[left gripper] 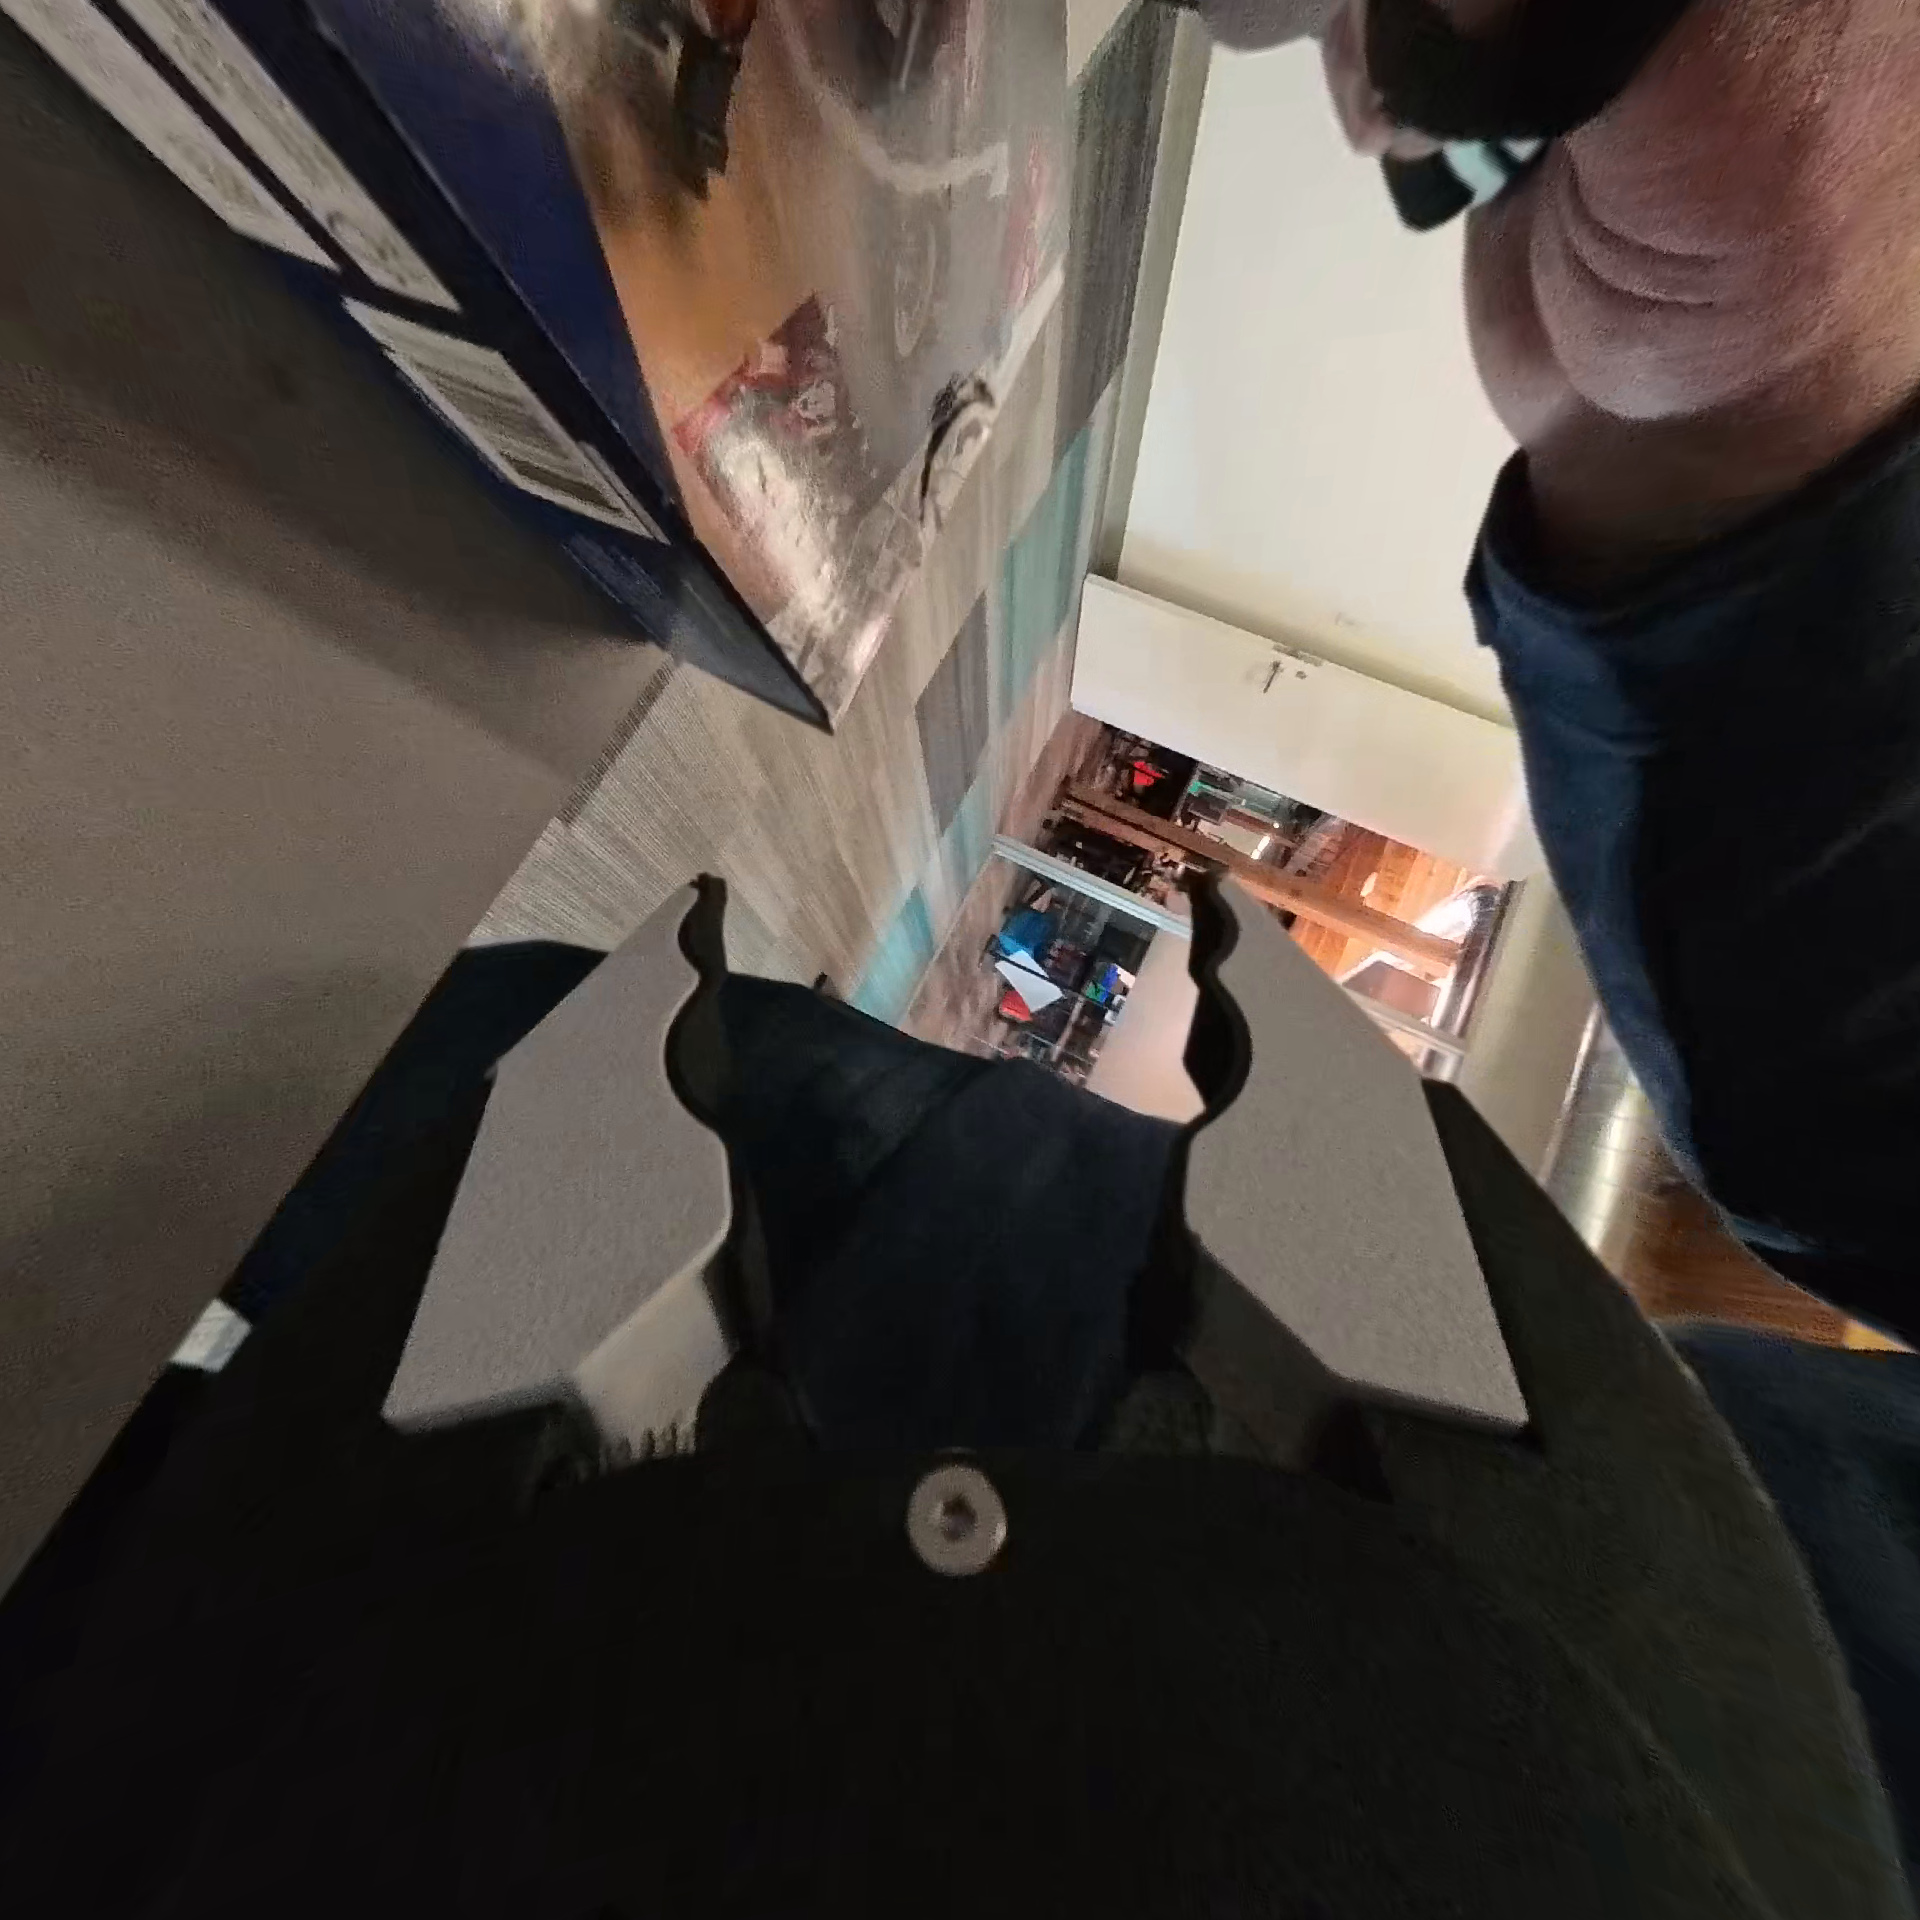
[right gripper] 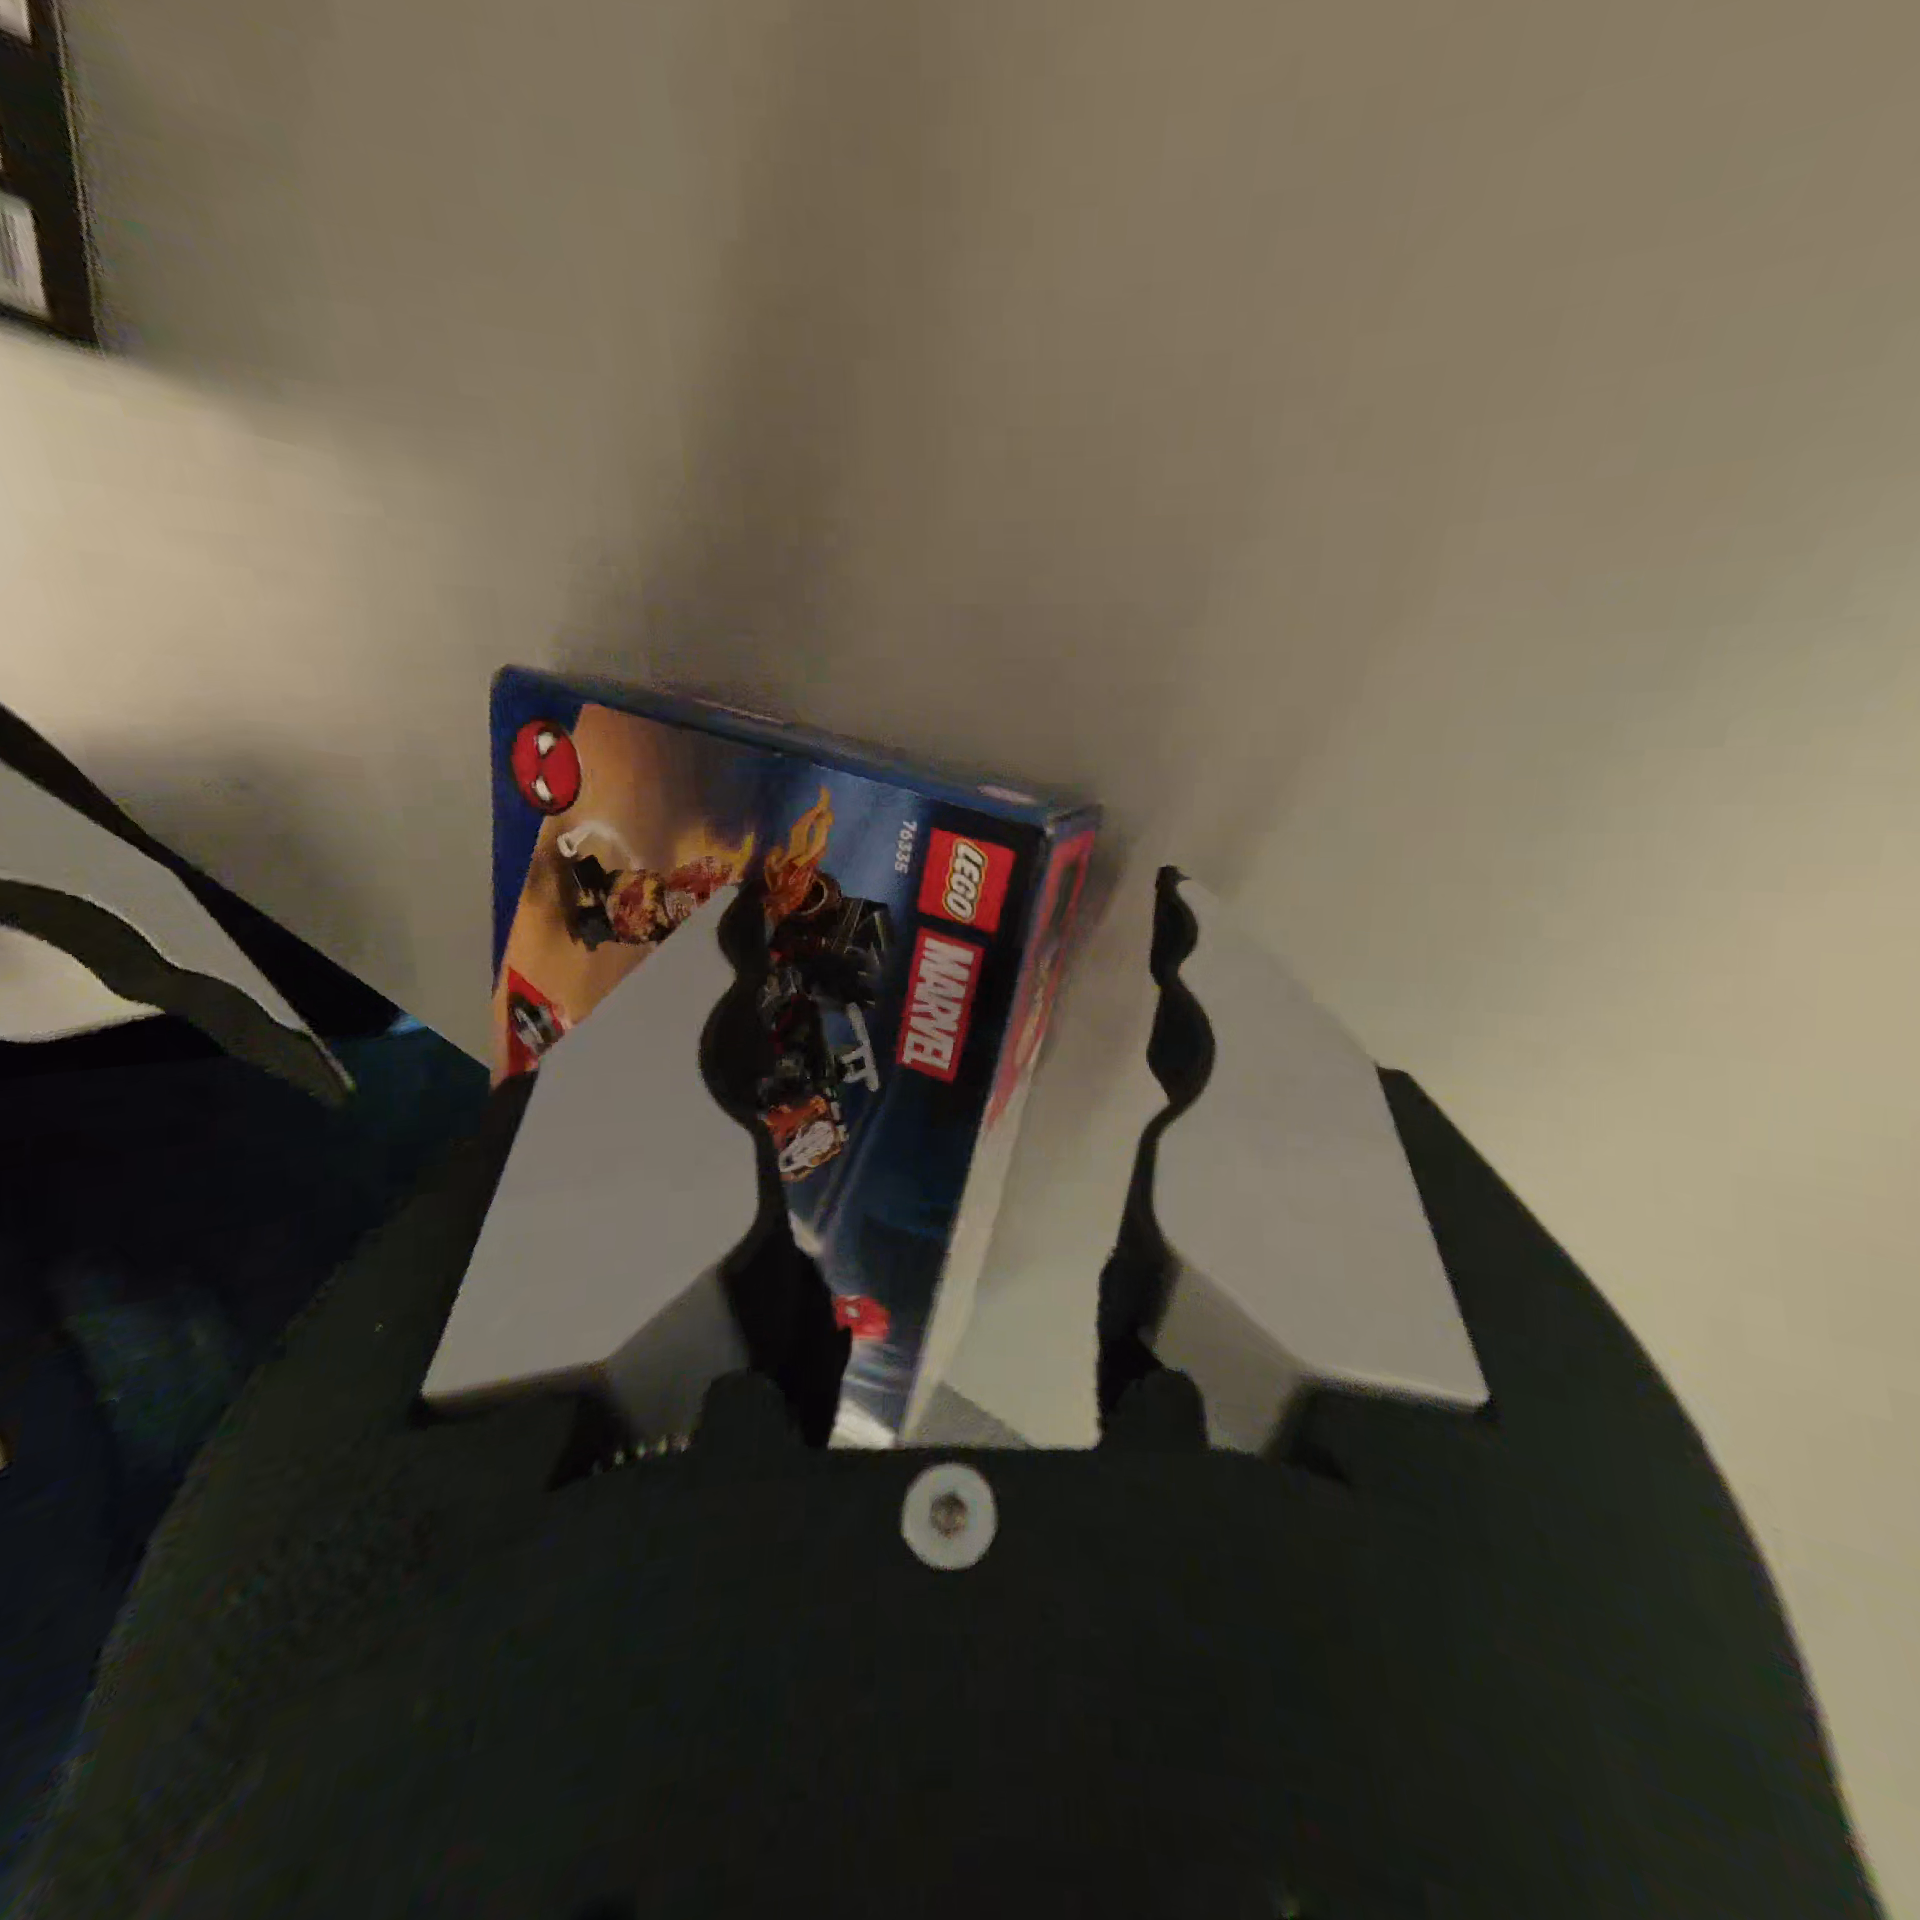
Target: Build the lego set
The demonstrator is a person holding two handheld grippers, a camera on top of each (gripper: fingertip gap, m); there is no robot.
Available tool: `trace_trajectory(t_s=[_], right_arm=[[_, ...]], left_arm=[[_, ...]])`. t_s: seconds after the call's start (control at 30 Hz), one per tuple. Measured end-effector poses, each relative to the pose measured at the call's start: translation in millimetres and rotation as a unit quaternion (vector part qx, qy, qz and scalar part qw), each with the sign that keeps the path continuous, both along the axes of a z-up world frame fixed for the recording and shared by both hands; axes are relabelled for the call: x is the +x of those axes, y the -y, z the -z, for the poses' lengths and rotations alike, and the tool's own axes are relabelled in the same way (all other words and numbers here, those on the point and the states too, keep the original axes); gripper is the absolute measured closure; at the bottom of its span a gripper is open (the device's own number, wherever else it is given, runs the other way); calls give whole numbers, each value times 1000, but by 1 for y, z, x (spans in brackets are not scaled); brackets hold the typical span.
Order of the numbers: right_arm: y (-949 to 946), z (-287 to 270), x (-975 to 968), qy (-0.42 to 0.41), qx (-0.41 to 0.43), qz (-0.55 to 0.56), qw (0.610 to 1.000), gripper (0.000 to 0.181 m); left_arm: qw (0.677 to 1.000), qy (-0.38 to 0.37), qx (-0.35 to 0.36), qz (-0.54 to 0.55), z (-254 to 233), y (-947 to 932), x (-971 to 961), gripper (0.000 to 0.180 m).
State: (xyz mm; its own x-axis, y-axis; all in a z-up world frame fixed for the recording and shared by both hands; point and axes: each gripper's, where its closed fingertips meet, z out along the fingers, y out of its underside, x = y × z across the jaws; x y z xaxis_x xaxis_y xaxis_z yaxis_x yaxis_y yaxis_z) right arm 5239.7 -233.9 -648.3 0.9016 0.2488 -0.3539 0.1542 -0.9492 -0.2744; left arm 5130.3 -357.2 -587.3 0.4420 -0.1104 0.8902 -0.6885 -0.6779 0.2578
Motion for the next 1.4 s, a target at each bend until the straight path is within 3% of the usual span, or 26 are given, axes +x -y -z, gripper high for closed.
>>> trace_trajectory(t_s=[0.03, 0.17, 0.27, 0.3, 0.37, 0.43, 0.47, 0.53, 0.63, 0.83, 0.93, 1.0, 1.2, 1.4], right_arm=[[0, -4, 4, 0, 5, 25, 1000, 114], [25, -31, 31, -13, 42, 176, 983, 113], [78, -26, 44, -44, 13, 325, 945, 108], [94, -22, 44, -56, 6, 373, 926, 99], [121, -11, 27, -91, -27, 419, 903, 102], [129, -4, -5, -159, -56, 442, 881, 103], [130, -1, -19, -183, -68, 450, 872, 101], [129, 8, -39, -197, -86, 455, 864, 109], [121, 8, -50, -224, -67, 460, 856, 118], [121, 8, -45, -215, -54, 452, 864, 118], [120, 7, -42, -205, -52, 441, 872, 120], [118, 6, -40, -201, -48, 431, 878, 123], [105, 2, -13, -165, -19, 413, 896, 118], [58, -17, 7, -145, 8, 342, 928, 123]], left_arm=[[1000, 3, 20, 2, 2, -3, 1, 91], [988, 38, 148, 0, 0, -46, 16, 94], [959, 69, 271, 38, -5, -81, 41, 89], [951, 79, 294, 51, -8, -88, 52, 88], [941, 72, 319, 88, -3, -95, 68, 87], [939, 51, 313, 133, 15, -89, 72, 83], [939, 57, 310, 139, 20, -87, 75, 102], [959, 56, 244, 136, 21, -72, 77, 121], [971, 48, 184, 144, 22, -46, 69, 128], [947, 61, 298, 108, 11, -90, 68, 107], [958, 19, 250, 137, 31, -91, 57, 101], [966, -8, 211, 147, 47, -79, 48, 85], [978, -27, 156, 139, 52, -50, 35, 79], [976, -58, 177, 114, 45, -67, 35, 83]])
